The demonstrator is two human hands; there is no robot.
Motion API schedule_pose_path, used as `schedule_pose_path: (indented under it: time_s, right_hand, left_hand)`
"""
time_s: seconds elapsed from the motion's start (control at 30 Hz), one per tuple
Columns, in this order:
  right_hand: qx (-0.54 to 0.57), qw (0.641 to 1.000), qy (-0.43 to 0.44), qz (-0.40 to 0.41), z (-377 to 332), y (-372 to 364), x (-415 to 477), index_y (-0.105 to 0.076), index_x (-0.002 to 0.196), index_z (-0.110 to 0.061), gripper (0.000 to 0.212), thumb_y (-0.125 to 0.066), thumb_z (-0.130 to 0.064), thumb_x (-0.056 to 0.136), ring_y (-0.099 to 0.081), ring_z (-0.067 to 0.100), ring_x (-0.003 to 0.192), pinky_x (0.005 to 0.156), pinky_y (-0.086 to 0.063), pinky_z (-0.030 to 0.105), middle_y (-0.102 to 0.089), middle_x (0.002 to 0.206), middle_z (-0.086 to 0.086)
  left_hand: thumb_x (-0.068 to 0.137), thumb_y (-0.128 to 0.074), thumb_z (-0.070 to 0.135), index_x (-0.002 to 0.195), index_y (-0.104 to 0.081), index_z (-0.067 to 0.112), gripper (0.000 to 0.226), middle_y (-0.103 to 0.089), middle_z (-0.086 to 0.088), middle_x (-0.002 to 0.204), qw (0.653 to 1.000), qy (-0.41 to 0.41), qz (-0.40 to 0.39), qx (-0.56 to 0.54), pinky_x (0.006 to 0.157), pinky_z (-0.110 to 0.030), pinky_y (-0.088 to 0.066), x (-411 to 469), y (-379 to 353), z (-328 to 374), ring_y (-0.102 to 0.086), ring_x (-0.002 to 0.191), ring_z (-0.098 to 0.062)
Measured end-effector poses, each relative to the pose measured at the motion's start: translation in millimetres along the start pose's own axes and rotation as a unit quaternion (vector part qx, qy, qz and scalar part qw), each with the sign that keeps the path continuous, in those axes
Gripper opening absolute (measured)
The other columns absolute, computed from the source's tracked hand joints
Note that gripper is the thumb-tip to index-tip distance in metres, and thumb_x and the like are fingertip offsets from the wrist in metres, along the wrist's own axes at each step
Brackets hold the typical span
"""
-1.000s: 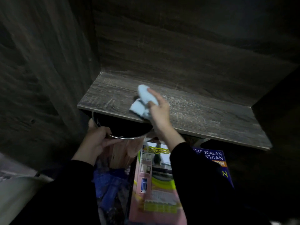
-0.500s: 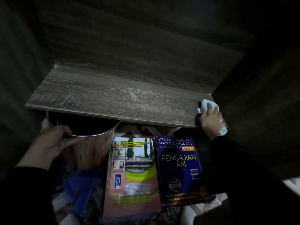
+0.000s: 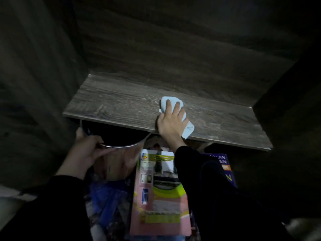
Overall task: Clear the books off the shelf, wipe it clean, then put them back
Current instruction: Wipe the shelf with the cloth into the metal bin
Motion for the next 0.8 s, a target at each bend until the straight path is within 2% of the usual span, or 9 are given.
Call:
schedule_pose_path:
  time_s: [0.17, 0.33, 0.43, 0.5, 0.57, 0.63, 0.67, 0.73, 0.8]
  right_hand:
    - [0.006, 0.988, 0.139, -0.073, -75.3, -18.7, -9.1, -0.009, 0.153, -0.025, 0.057, -0.03, -0.034, 0.1, 0.001, 0.033, 0.146, 0.113, -0.008, 0.053, 0.0, 0.16, 0.009]
    - [0.012, 0.94, 0.308, -0.148, -132.9, -26.7, -25.0, -0.011, 0.152, -0.031, 0.056, -0.032, -0.032, 0.1, 0.002, 0.027, 0.146, 0.113, -0.005, 0.05, 0.001, 0.161, 0.004]
    - [-0.027, 0.894, 0.425, -0.14, -136.9, -24.5, -21.1, -0.028, 0.148, -0.035, 0.056, -0.041, -0.027, 0.093, -0.017, 0.027, 0.14, 0.109, -0.018, 0.046, -0.016, 0.159, 0.003]
    - [0.045, 0.865, 0.48, -0.136, -135.3, -16.1, -12.8, -0.051, 0.136, -0.028, 0.057, -0.044, -0.022, 0.081, -0.038, 0.03, 0.128, 0.1, -0.028, 0.037, -0.042, 0.147, 0.007]
    - [0.162, 0.862, 0.465, -0.122, -136.4, -11.9, 4.7, -0.064, 0.123, -0.015, 0.054, -0.045, -0.019, 0.072, -0.052, 0.031, 0.118, 0.091, -0.028, 0.024, -0.06, 0.127, 0.013]
    - [0.208, 0.893, 0.394, -0.066, -141.1, -16.0, 29.3, -0.063, 0.123, -0.012, 0.057, -0.041, -0.026, 0.073, -0.053, 0.031, 0.117, 0.092, -0.028, 0.024, -0.061, 0.125, 0.014]
    - [0.199, 0.913, 0.352, -0.053, -145.4, -18.2, 38.7, -0.059, 0.129, -0.015, 0.058, -0.039, -0.029, 0.076, -0.049, 0.032, 0.122, 0.097, -0.028, 0.029, -0.056, 0.131, 0.014]
    - [0.133, 0.951, 0.268, -0.082, -156.8, -25.1, 49.5, -0.044, 0.141, -0.022, 0.053, -0.042, -0.027, 0.089, -0.033, 0.034, 0.133, 0.106, -0.026, 0.041, -0.038, 0.148, 0.013]
    - [0.055, 0.963, 0.236, -0.117, -170.8, -32.2, 48.0, -0.029, 0.148, -0.025, 0.054, -0.042, -0.029, 0.096, -0.02, 0.034, 0.138, 0.109, -0.02, 0.047, -0.021, 0.156, 0.01]
  left_hand:
    - [0.078, -0.029, -0.023, 0.117, -0.039, 0.019, 0.058, -0.046, -0.01, 0.124, 1.0, 0.01, 0.011, -0.007, 0.043, -0.044, -0.055, -1.2, 0.5, 3.5, -0.053, 0.088, -0.029]
    - [0.076, -0.034, -0.022, 0.134, -0.04, 0.019, 0.071, -0.054, -0.014, 0.124, 0.999, 0.009, 0.009, -0.032, 0.049, -0.049, -0.056, -4.2, 5.0, 8.4, -0.058, 0.089, -0.03]
    - [0.078, -0.039, -0.019, 0.136, -0.04, 0.022, 0.072, -0.057, -0.012, 0.125, 1.0, 0.001, 0.005, -0.029, 0.055, -0.05, -0.057, -7.7, 7.3, 12.5, -0.061, 0.09, -0.028]
    - [0.078, -0.037, -0.019, 0.141, -0.034, 0.024, 0.076, -0.052, -0.013, 0.132, 0.999, 0.012, 0.016, -0.035, 0.054, -0.048, -0.058, -6.2, 10.5, 12.6, -0.06, 0.09, -0.028]
    - [0.078, -0.034, -0.02, 0.145, -0.026, 0.024, 0.08, -0.046, -0.014, 0.137, 0.998, 0.025, 0.028, -0.049, 0.053, -0.049, -0.057, -3.7, 14.2, 12.3, -0.058, 0.086, -0.028]
    - [0.078, -0.032, -0.02, 0.147, -0.022, 0.023, 0.082, -0.04, -0.012, 0.142, 0.998, 0.032, 0.029, -0.055, 0.054, -0.053, -0.055, -2.7, 16.8, 13.0, -0.056, 0.086, -0.027]
    - [0.078, -0.031, -0.02, 0.148, -0.021, 0.024, 0.083, -0.04, -0.011, 0.142, 0.998, 0.032, 0.027, -0.056, 0.055, -0.054, -0.055, -3.0, 17.8, 13.8, -0.055, 0.086, -0.027]
    - [0.079, -0.03, -0.02, 0.145, -0.026, 0.025, 0.081, -0.046, -0.01, 0.131, 0.998, 0.029, 0.021, -0.06, 0.054, -0.053, -0.054, -4.3, 19.8, 15.2, -0.055, 0.086, -0.027]
    - [0.078, -0.03, -0.021, 0.142, -0.032, 0.026, 0.079, -0.052, -0.007, 0.118, 0.998, 0.026, 0.022, -0.059, 0.052, -0.051, -0.055, -5.0, 22.0, 15.8, -0.055, 0.088, -0.027]
Point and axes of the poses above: each hand's wrist, its own x-axis towards the middle knuckle, its own y-axis out of the back of the hand, z = x × y, the point moved 1 cm from there along x, towards the middle knuckle
